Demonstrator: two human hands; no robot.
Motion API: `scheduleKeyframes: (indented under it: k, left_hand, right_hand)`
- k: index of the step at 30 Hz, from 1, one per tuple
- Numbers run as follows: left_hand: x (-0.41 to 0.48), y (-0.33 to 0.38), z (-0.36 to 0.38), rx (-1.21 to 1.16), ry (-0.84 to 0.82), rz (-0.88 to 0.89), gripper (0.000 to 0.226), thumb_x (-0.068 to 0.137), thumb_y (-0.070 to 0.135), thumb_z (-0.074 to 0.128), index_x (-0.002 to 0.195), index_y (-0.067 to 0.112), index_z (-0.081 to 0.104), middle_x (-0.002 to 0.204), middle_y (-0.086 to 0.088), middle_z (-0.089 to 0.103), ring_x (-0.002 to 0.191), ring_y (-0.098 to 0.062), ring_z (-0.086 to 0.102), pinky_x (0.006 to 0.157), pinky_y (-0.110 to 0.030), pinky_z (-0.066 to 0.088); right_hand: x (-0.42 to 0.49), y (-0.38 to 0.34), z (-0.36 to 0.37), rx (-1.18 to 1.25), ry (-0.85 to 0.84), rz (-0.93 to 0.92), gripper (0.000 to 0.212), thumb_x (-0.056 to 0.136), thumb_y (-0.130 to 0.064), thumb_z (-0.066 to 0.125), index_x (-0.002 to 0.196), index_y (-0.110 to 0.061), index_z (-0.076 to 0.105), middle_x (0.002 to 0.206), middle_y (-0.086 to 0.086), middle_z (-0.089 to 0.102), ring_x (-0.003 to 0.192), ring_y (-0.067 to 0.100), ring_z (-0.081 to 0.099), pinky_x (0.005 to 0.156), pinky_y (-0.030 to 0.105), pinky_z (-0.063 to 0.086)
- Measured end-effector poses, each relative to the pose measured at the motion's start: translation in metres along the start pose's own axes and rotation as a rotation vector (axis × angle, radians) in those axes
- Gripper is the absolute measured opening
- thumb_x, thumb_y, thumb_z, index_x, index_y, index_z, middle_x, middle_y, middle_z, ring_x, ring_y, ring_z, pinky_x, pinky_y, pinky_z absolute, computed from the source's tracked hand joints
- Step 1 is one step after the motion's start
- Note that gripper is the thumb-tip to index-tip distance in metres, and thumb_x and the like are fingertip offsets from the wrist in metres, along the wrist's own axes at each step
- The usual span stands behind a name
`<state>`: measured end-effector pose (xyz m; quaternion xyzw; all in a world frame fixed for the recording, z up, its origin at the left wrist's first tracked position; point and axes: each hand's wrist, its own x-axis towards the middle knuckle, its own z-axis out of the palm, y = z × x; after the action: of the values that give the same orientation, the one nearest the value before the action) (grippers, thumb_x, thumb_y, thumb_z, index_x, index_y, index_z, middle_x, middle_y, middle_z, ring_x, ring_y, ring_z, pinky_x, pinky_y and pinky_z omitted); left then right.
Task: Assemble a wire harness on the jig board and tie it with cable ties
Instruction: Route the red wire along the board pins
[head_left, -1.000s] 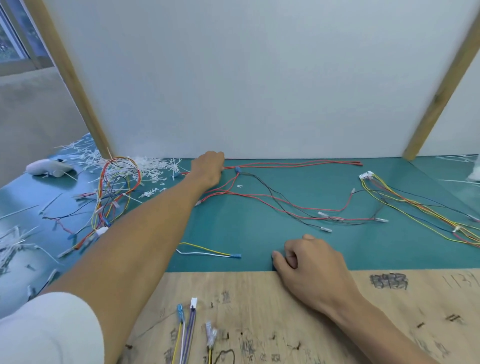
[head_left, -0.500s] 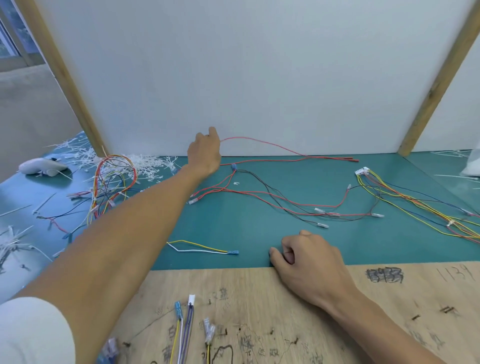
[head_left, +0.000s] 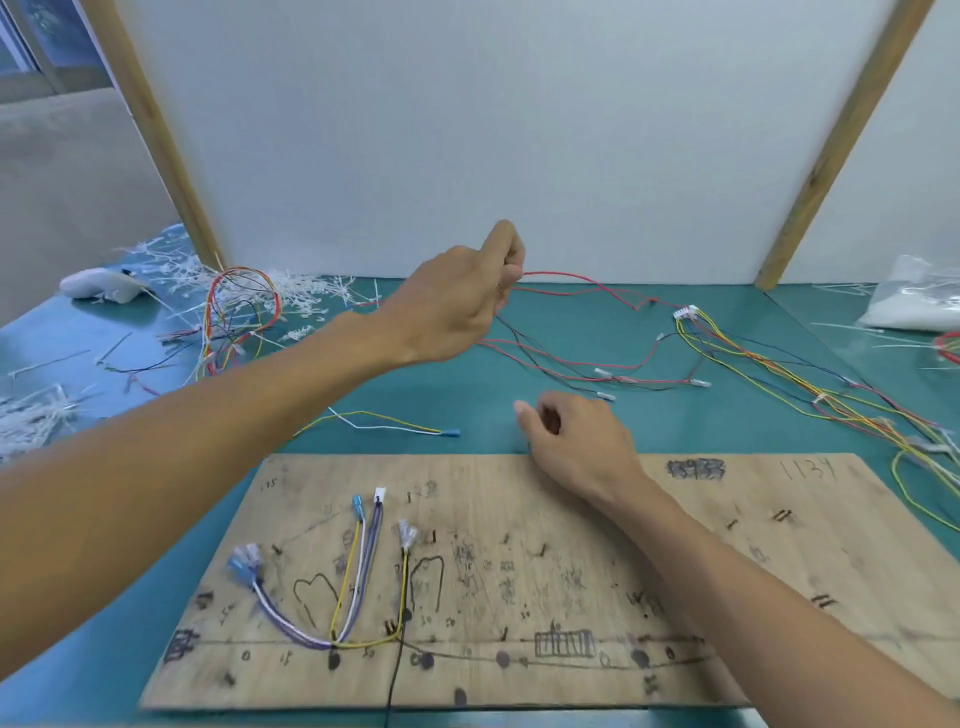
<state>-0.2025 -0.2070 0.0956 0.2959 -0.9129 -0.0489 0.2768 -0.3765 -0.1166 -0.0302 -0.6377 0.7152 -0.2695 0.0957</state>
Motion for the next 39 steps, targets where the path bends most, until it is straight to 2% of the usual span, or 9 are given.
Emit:
scheduleKeyframes:
  k: [4,8,17,25,27,30,33,37,39]
  left_hand:
    - [-0.046,0.037,-0.005,-0.038,-0.043,-0.003,0.017,0.1,0.002,0.043,0.103,0.018,0.038,0.065,0.007,0.053,0.061,-0.001,0.051,0.059,-0.031,0.042]
    - [-0.095,0.059,-0.017,-0.047,-0.053,-0.077,0.019,0.098,0.0,0.043,0.1,0.018,0.038,0.065,0.005,0.055,0.06,-0.006,0.051,0.06,-0.036,0.041]
    - [-0.166,0.057,-0.039,-0.097,-0.024,-0.184,0.015,0.109,0.017,0.049,0.103,0.021,0.062,0.067,0.006,0.059,0.06,-0.014,0.053,0.063,-0.031,0.044]
    - [-0.185,0.09,-0.054,-0.224,0.097,-0.162,0.018,0.11,0.018,0.051,0.105,0.017,0.069,0.068,0.002,0.059,0.058,-0.007,0.049,0.06,-0.011,0.035]
    - [-0.193,0.095,-0.057,-0.249,0.104,-0.173,0.019,0.11,0.02,0.052,0.104,0.016,0.069,0.067,0.003,0.06,0.054,-0.005,0.045,0.058,-0.011,0.032]
    - [-0.207,0.096,-0.062,-0.286,0.143,-0.197,0.019,0.11,0.023,0.052,0.103,0.019,0.069,0.067,0.004,0.06,0.053,-0.005,0.044,0.056,-0.013,0.033]
    - [-0.217,0.097,-0.066,-0.243,0.113,-0.169,0.018,0.108,0.019,0.055,0.104,0.019,0.072,0.065,0.007,0.058,0.054,-0.004,0.046,0.057,-0.009,0.03]
    - [-0.229,0.099,-0.069,-0.212,0.0,-0.133,0.014,0.104,0.014,0.06,0.105,0.018,0.074,0.067,0.007,0.062,0.059,-0.007,0.05,0.06,-0.014,0.036]
    - [-0.234,0.1,-0.07,-0.228,-0.035,-0.124,0.013,0.104,0.015,0.063,0.104,0.015,0.076,0.071,0.002,0.067,0.063,-0.014,0.058,0.061,-0.024,0.044]
  right_hand:
    - [0.001,0.003,-0.009,0.365,0.085,0.076,0.02,0.103,-0.044,0.056,0.117,-0.036,0.067,0.086,-0.008,0.07,0.082,0.016,0.063,0.083,0.04,0.053]
    - [-0.001,0.005,-0.033,0.852,0.129,0.155,0.061,0.104,-0.015,0.06,0.155,-0.041,0.041,0.117,-0.007,0.07,0.069,0.013,0.061,0.06,0.03,0.052]
    - [-0.033,-0.026,-0.118,1.133,0.243,0.001,0.034,0.094,-0.018,0.073,0.123,-0.033,0.066,0.094,0.003,0.075,0.061,0.014,0.058,0.051,0.028,0.046]
    - [-0.199,-0.093,-0.086,0.693,0.383,-0.463,0.023,0.095,-0.041,0.076,0.09,-0.022,0.066,0.067,-0.005,0.061,0.055,0.017,0.057,0.05,0.033,0.045]
    - [-0.211,-0.1,-0.083,0.663,0.42,-0.278,0.028,0.098,-0.032,0.073,0.076,-0.021,0.06,0.061,-0.004,0.057,0.053,0.015,0.052,0.052,0.031,0.042]
    - [-0.235,-0.109,-0.075,0.798,-0.108,0.048,0.037,0.101,-0.027,0.068,0.068,-0.014,0.059,0.056,0.003,0.058,0.049,0.015,0.048,0.053,0.028,0.039]
    - [-0.251,-0.123,-0.077,0.888,-0.386,-0.124,0.032,0.104,-0.031,0.065,0.076,-0.015,0.069,0.061,-0.001,0.063,0.051,0.011,0.052,0.049,0.02,0.041]
    - [-0.229,-0.136,-0.073,0.527,0.253,-0.481,0.007,0.1,-0.028,0.072,0.097,-0.022,0.072,0.084,-0.008,0.067,0.079,0.015,0.06,0.066,0.026,0.048]
    - [-0.214,-0.14,-0.055,0.255,0.288,-0.446,0.018,0.101,-0.034,0.071,0.114,-0.022,0.068,0.099,-0.009,0.065,0.097,0.017,0.055,0.08,0.03,0.047]
